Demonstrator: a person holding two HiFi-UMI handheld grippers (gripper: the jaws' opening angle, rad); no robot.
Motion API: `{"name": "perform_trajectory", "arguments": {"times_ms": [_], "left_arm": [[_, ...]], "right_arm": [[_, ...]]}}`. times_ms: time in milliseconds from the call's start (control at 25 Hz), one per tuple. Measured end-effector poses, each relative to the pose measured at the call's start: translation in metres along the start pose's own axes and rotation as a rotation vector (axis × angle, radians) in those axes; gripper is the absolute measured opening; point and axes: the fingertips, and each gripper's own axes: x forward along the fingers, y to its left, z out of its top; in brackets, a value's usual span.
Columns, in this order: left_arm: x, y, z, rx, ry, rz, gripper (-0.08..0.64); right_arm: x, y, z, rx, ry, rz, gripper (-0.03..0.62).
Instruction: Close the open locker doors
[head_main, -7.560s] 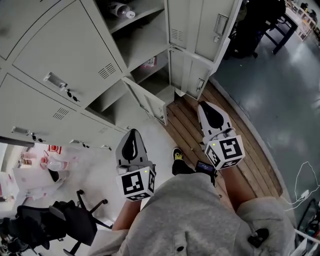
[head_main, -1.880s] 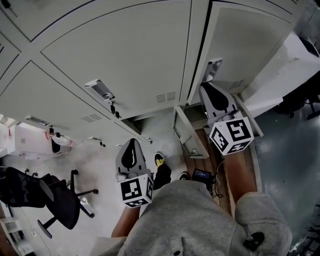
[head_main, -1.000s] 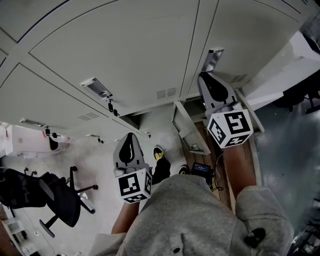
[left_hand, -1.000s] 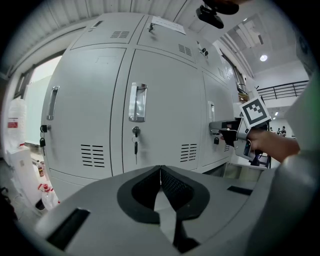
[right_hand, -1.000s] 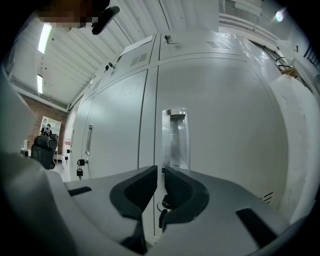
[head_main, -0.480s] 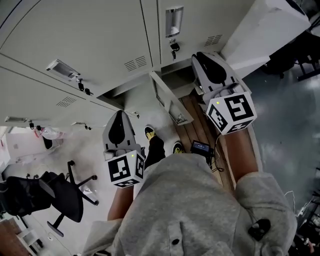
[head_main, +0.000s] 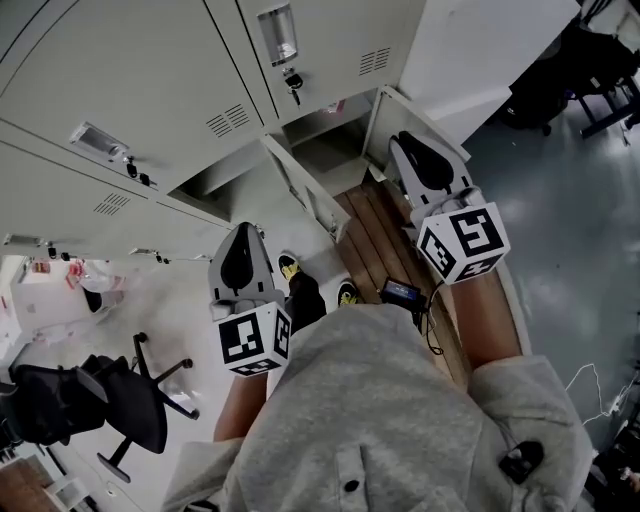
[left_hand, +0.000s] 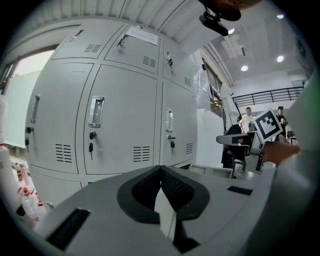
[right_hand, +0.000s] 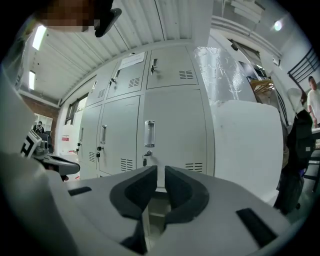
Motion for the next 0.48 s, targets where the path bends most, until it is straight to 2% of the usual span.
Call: {"name": "perform_trajectory", "arguments": {"times_ms": [160, 480], "left_arm": [[-0.001, -0.015, -0.005, -0.004, 0.015, -0.02, 0.011], [-0.002, -0.026, -0.009, -0.01, 0.018, 0.004, 0.012]], "right_arm": [[-0.015, -0.008, -0.005, 0.009, 0.003, -0.011, 0.063], [-0.026, -0.013, -0.014, 0.019, 0.014, 0.007, 0.063]]}}
